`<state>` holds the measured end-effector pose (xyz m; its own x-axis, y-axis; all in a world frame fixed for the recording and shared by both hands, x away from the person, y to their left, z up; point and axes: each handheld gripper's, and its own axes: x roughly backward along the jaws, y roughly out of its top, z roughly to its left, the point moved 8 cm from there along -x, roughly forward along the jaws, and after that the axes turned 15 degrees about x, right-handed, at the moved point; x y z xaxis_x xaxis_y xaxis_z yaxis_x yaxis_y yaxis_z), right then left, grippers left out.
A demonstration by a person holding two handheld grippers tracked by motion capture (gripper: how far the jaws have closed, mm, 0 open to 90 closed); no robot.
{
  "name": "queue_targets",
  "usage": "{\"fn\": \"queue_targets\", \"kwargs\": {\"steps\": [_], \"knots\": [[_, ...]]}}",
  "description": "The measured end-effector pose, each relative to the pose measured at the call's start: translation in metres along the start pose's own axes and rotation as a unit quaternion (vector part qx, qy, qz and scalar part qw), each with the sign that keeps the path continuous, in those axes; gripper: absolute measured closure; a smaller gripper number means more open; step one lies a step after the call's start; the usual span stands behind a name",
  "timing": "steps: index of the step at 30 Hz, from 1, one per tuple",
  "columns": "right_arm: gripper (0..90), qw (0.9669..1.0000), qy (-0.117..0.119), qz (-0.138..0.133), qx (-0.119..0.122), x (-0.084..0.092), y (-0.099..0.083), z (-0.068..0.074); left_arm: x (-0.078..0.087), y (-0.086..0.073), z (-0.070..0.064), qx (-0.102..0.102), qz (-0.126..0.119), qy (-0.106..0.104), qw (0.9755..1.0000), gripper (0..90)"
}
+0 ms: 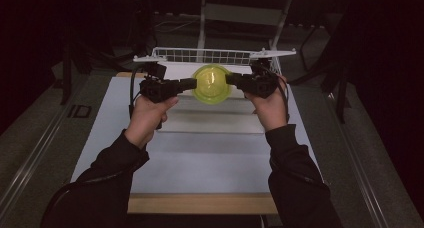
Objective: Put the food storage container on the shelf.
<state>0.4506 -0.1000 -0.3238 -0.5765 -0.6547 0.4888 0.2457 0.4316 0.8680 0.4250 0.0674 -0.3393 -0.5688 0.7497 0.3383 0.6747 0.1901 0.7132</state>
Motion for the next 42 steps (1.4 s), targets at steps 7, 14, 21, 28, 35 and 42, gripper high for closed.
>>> {"fn": "queue_targets", "kwargs": {"steps": [7, 14, 21, 28, 35, 42], "knots": [[78.9, 0.9997, 0.002, 0.024, -0.008, -0.016, 0.003, -0.014, -0.012, 0.008, 0.015, 0.026, 0.014, -0.003, 0.9996, 82.6], [79.0, 0.9991, 0.005, 0.038, -0.021, -0.023, 0.000, -0.022, -0.019, 0.010, 0.020, 0.031, 0.021, -0.003, 0.9993, 82.5], [79.0, 0.9977, 0.016, 0.051, -0.041, -0.028, -0.001, -0.028, -0.025, 0.015, 0.024, 0.039, 0.033, -0.002, 0.9987, 82.2], [79.4, 0.9958, 0.037, 0.064, -0.053, -0.026, 0.005, -0.030, -0.023, 0.019, 0.020, 0.017, 0.024, 0.008, 0.9995, 77.5], [79.5, 0.9901, 0.066, 0.090, -0.085, -0.032, 0.008, -0.036, -0.028, 0.022, 0.025, -0.009, 0.023, 0.034, 0.9991, 73.2], [79.5, 0.9854, 0.073, 0.116, -0.101, -0.039, 0.008, -0.043, -0.036, 0.025, 0.030, -0.021, 0.014, 0.053, 0.9983, 68.1]]}}
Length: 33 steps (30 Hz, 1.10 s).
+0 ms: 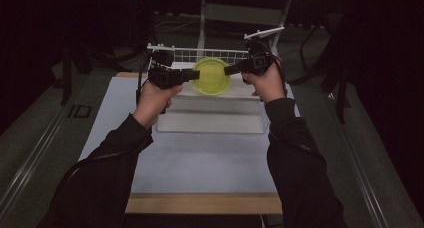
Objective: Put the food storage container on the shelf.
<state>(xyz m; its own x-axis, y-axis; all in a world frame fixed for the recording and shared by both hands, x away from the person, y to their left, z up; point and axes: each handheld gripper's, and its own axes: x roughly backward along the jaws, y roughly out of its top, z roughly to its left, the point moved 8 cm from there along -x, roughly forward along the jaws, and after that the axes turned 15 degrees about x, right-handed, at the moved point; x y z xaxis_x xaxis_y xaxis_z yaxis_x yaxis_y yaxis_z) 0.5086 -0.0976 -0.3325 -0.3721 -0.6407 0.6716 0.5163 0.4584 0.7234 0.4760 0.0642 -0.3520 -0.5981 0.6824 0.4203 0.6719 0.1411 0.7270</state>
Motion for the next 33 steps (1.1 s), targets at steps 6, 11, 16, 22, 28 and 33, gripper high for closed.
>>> {"fn": "queue_targets", "kwargs": {"steps": [6, 11, 16, 22, 28, 33], "knots": [[78.5, 0.9998, -0.009, 0.008, -0.019, -0.005, 0.006, -0.006, -0.005, 0.007, 0.002, 0.004, -0.006, 0.015, 0.9999, 66.3], [74.5, 0.9994, -0.022, -0.005, -0.028, -0.007, 0.009, -0.014, -0.010, 0.010, 0.005, 0.010, -0.005, 0.021, 0.9997, 66.9], [67.5, 0.9990, -0.035, -0.007, -0.026, -0.009, 0.009, -0.020, -0.018, 0.013, 0.010, 0.015, -0.006, 0.031, 0.9994, 66.7], [65.1, 0.9989, -0.039, -0.001, -0.025, -0.015, 0.006, -0.022, -0.025, 0.018, 0.016, 0.028, -0.007, 0.031, 0.9991, 63.8], [58.3, 0.9988, -0.035, -0.005, -0.035, -0.020, 0.005, -0.020, -0.031, 0.021, 0.020, 0.025, -0.015, 0.052, 0.9982, 52.9], [50.9, 0.9982, -0.045, -0.009, -0.039, -0.022, 0.006, -0.021, -0.034, 0.027, 0.023, 0.006, -0.025, 0.076, 0.9968, 43.4]]}}
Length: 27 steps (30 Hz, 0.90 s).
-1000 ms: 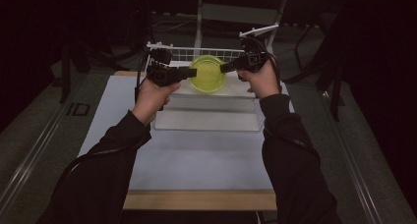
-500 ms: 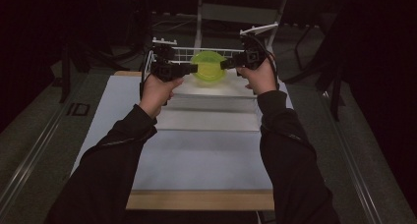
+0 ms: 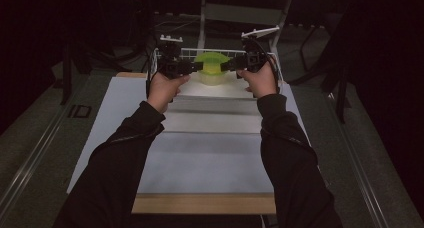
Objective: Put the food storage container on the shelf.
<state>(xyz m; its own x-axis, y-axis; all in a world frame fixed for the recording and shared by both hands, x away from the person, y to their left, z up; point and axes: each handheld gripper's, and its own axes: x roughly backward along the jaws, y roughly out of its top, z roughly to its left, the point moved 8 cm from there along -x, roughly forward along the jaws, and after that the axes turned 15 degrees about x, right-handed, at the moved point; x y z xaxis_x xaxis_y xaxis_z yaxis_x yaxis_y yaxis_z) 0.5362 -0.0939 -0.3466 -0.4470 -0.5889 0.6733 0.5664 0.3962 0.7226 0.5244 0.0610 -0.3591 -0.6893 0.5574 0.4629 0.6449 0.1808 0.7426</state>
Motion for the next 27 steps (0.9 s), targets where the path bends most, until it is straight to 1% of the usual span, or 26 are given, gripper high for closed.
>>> {"fn": "queue_targets", "kwargs": {"steps": [2, 4, 6, 7, 9, 11, 12, 13, 14, 15, 16, 17, 18, 20, 21, 23, 24, 26, 27], "knots": [[48.2, 1.0000, -0.007, -0.003, -0.001, -0.001, 0.000, -0.002, -0.001, 0.000, -0.001, -0.002, 0.001, 0.000, 1.0000, 42.4], [46.1, 0.9999, -0.009, -0.004, -0.001, -0.002, 0.000, -0.004, -0.001, 0.000, -0.002, -0.007, -0.001, 0.004, 1.0000, 40.7], [45.4, 0.9999, -0.013, -0.007, 0.001, -0.002, 0.000, -0.004, -0.001, -0.001, -0.003, -0.006, -0.001, 0.003, 1.0000, 39.7], [43.8, 0.9998, -0.018, -0.011, 0.006, -0.001, 0.000, -0.005, 0.002, 0.000, -0.004, -0.007, -0.007, 0.006, 0.9999, 38.5], [42.7, 0.9995, -0.023, -0.019, 0.007, 0.001, 0.001, -0.005, 0.005, 0.002, -0.005, -0.007, -0.011, 0.001, 0.9999, 38.2], [40.7, 0.9992, -0.025, -0.028, 0.011, 0.005, 0.002, -0.005, 0.009, 0.003, -0.007, -0.006, -0.015, -0.006, 0.9998, 32.7], [39.9, 0.9991, -0.027, -0.029, 0.013, 0.007, 0.002, -0.005, 0.012, 0.003, -0.009, -0.006, -0.019, -0.013, 0.9997, 32.4], [39.3, 0.9990, -0.028, -0.029, 0.019, 0.009, 0.002, -0.004, 0.014, 0.004, -0.011, -0.004, -0.021, -0.019, 0.9996, 30.9], [37.7, 0.9989, -0.028, -0.029, 0.025, 0.011, 0.002, -0.002, 0.016, 0.003, -0.012, -0.002, -0.023, -0.021, 0.9995, 27.0], [36.1, 0.9986, -0.030, -0.031, 0.030, 0.013, 0.002, 0.000, 0.019, 0.002, -0.014, -0.006, -0.023, -0.030, 0.9993, 25.7], [35.6, 0.9982, -0.032, -0.035, 0.036, 0.015, 0.002, 0.002, 0.022, 0.001, -0.017, -0.010, -0.025, -0.043, 0.9987, 24.7], [34.5, 0.9980, -0.031, -0.035, 0.042, 0.017, 0.001, 0.005, 0.025, -0.001, -0.020, -0.017, -0.026, -0.049, 0.9983, 20.5], [31.7, 0.9978, -0.030, -0.037, 0.046, 0.018, 0.001, 0.008, 0.028, -0.002, -0.023, -0.020, -0.028, -0.056, 0.9978, 16.9], [28.3, 0.9970, -0.025, -0.043, 0.059, 0.022, -0.001, 0.014, 0.034, -0.007, -0.029, -0.035, -0.033, -0.069, 0.9965, 16.0], [24.8, 0.9966, -0.019, -0.046, 0.066, 0.024, -0.003, 0.017, 0.037, -0.009, -0.032, -0.042, -0.036, -0.076, 0.9956, 14.3], [23.3, 0.9961, -0.015, -0.054, 0.067, 0.027, -0.005, 0.021, 0.041, -0.015, -0.036, -0.051, -0.037, -0.084, 0.9945, 13.8], [21.5, 0.9957, -0.013, -0.057, 0.073, 0.028, -0.007, 0.024, 0.043, -0.018, -0.038, -0.053, -0.036, -0.089, 0.9940, 12.0], [20.2, 0.9952, -0.012, -0.060, 0.077, 0.031, -0.011, 0.028, 0.047, -0.024, -0.040, -0.058, -0.035, -0.092, 0.9935, 10.9], [19.7, 0.9950, -0.010, -0.061, 0.078, 0.032, -0.013, 0.030, 0.050, -0.026, -0.041, -0.060, -0.039, -0.094, 0.9930, 10.4]]}}
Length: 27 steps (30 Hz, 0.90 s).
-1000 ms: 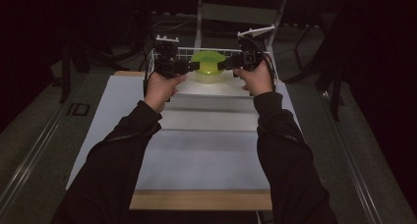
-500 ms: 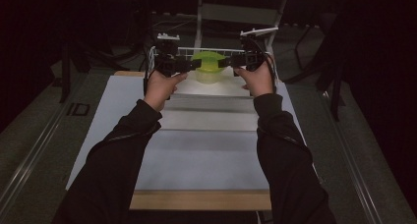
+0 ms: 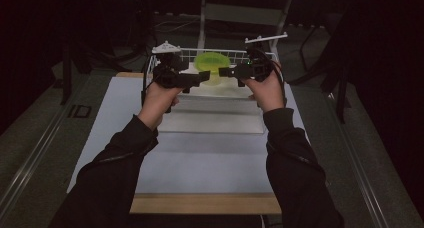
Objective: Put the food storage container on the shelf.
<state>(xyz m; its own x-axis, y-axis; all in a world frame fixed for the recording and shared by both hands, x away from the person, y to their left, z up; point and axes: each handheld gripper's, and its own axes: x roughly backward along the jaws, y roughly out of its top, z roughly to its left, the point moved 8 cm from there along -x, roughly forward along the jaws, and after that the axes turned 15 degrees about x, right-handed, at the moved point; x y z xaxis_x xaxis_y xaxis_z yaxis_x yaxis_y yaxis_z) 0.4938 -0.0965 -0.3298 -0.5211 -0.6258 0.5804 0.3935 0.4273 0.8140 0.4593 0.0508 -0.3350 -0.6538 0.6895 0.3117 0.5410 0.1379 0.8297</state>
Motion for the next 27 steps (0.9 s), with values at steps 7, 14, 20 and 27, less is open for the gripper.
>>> {"fn": "queue_targets", "kwargs": {"steps": [7, 14, 20, 27], "knots": [[16.3, 0.9994, 0.005, -0.015, 0.032, 0.011, -0.009, 0.017, 0.015, -0.014, -0.012, -0.032, -0.002, -0.017, 0.9994, 2.2], [16.5, 0.9980, -0.005, -0.013, 0.061, 0.021, -0.026, 0.030, 0.023, -0.032, -0.024, -0.054, 0.005, -0.036, 0.9979, 2.2], [16.5, 0.9974, 0.007, -0.024, 0.068, 0.024, -0.043, 0.042, 0.027, -0.045, -0.030, -0.055, 0.003, -0.054, 0.9970, 2.3], [16.5, 0.9956, 0.018, -0.029, 0.088, 0.023, -0.068, 0.058, 0.031, -0.074, -0.029, -0.092, 0.010, -0.065, 0.9936, 2.3]]}}
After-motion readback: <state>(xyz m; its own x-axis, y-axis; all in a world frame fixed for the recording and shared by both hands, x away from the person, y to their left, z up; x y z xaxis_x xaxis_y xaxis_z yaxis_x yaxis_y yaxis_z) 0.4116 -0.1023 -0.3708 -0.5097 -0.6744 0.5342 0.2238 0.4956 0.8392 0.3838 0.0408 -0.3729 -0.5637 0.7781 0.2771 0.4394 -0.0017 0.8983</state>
